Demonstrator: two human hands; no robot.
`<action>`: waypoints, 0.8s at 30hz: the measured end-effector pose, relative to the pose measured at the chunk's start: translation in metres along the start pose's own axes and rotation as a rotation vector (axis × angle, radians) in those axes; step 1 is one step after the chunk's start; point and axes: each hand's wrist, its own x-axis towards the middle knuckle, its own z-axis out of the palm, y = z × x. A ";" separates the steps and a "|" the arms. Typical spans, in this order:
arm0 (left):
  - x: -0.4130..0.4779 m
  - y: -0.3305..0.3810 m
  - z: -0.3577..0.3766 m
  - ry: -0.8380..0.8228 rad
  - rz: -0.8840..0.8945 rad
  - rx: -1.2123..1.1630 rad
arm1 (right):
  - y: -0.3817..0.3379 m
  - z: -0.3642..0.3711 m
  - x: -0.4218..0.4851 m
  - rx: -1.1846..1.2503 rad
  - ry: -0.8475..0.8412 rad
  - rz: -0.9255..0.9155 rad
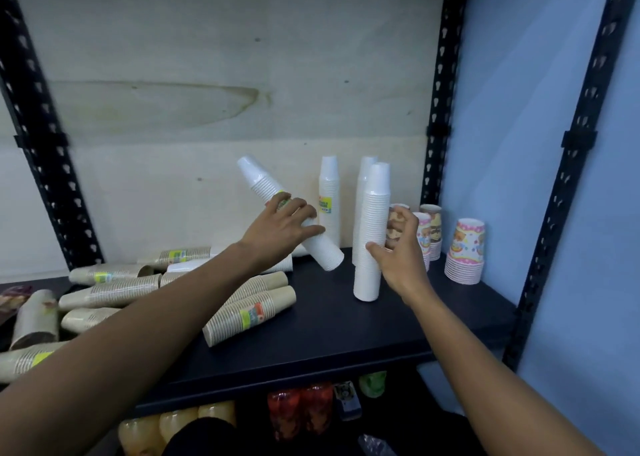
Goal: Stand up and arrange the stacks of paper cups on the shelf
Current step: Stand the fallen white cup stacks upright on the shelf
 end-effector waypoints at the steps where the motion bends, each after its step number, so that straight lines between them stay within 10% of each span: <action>1: 0.003 0.002 0.006 0.008 0.026 0.017 | 0.003 0.000 0.003 -0.015 0.008 0.006; 24: 0.064 0.042 0.054 0.397 0.444 0.147 | 0.034 -0.004 0.028 -0.095 0.017 -0.030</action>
